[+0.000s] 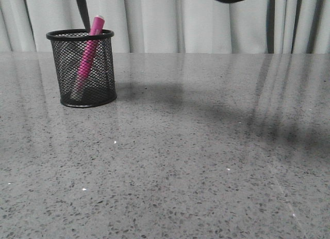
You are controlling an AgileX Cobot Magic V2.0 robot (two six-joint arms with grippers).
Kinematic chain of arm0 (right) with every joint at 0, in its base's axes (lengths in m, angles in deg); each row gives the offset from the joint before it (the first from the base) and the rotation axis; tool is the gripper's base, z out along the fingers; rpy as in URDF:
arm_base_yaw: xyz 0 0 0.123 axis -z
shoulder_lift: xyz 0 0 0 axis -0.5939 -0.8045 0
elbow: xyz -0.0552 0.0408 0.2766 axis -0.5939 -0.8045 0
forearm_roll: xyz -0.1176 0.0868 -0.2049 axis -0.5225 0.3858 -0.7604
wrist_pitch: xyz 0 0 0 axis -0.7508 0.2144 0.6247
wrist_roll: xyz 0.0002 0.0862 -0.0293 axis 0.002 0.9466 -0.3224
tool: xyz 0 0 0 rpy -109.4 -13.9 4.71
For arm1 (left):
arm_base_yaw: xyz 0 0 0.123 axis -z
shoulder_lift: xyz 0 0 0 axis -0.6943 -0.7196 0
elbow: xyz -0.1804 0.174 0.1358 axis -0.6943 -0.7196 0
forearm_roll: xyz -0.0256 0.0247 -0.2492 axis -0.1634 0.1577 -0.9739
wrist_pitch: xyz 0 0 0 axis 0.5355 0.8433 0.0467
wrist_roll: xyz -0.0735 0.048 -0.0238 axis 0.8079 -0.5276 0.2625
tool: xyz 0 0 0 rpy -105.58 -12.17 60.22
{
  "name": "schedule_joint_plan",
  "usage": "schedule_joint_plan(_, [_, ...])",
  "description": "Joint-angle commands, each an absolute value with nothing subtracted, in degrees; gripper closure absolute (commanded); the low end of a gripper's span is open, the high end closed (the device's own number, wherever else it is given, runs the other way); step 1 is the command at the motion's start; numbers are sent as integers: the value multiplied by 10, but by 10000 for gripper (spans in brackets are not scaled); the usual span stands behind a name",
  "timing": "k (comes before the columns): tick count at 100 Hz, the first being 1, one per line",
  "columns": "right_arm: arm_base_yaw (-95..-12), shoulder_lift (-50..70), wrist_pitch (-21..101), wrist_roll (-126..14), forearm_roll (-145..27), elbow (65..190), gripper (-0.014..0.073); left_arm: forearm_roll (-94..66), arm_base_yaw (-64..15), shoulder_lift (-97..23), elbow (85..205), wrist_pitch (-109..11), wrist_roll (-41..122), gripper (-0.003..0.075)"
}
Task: Put pen and scissors into bin
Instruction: 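Carry the scissors over the mesh cup with the right gripper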
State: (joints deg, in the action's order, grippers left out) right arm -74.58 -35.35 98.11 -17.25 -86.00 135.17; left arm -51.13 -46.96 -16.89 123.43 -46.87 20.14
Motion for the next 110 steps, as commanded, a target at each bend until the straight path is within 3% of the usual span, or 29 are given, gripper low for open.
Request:
schedule_joint_plan(1, [-734,-332,1034,-185,-859,1375,662,-527,-465,-168,1251,-490,208,554])
schedule_joint_plan(110, [-733,-368,994,-177,-930,1378,662,-527,-465,-168,1251,-483,208,554])
